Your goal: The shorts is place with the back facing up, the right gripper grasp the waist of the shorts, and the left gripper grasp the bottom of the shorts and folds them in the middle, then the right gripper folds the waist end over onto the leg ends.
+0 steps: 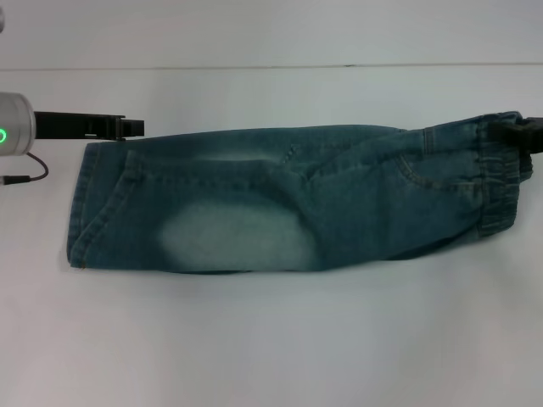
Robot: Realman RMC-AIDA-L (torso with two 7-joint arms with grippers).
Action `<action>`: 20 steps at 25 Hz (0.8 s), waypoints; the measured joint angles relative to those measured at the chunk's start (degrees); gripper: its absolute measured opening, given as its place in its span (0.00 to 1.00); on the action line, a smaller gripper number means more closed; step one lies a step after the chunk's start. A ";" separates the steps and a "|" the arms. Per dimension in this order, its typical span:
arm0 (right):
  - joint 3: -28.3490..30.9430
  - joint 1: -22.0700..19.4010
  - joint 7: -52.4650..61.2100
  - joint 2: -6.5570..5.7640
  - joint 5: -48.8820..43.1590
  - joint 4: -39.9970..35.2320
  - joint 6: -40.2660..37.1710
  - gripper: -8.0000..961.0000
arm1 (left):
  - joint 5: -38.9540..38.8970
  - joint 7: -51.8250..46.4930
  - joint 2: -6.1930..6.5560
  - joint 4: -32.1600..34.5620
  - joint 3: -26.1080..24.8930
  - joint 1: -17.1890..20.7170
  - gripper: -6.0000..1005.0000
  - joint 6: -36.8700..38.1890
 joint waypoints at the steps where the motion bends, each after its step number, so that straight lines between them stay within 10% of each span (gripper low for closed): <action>1: -0.01 -0.03 0.39 0.14 0.08 0.00 0.68 0.14 | -0.23 -0.04 -0.04 0.07 0.00 0.23 0.05 -0.08; 20: -0.45 -3.69 0.46 0.53 8.65 -0.15 2.18 0.86 | -5.41 -1.00 -1.13 2.79 -0.10 2.65 0.07 -1.36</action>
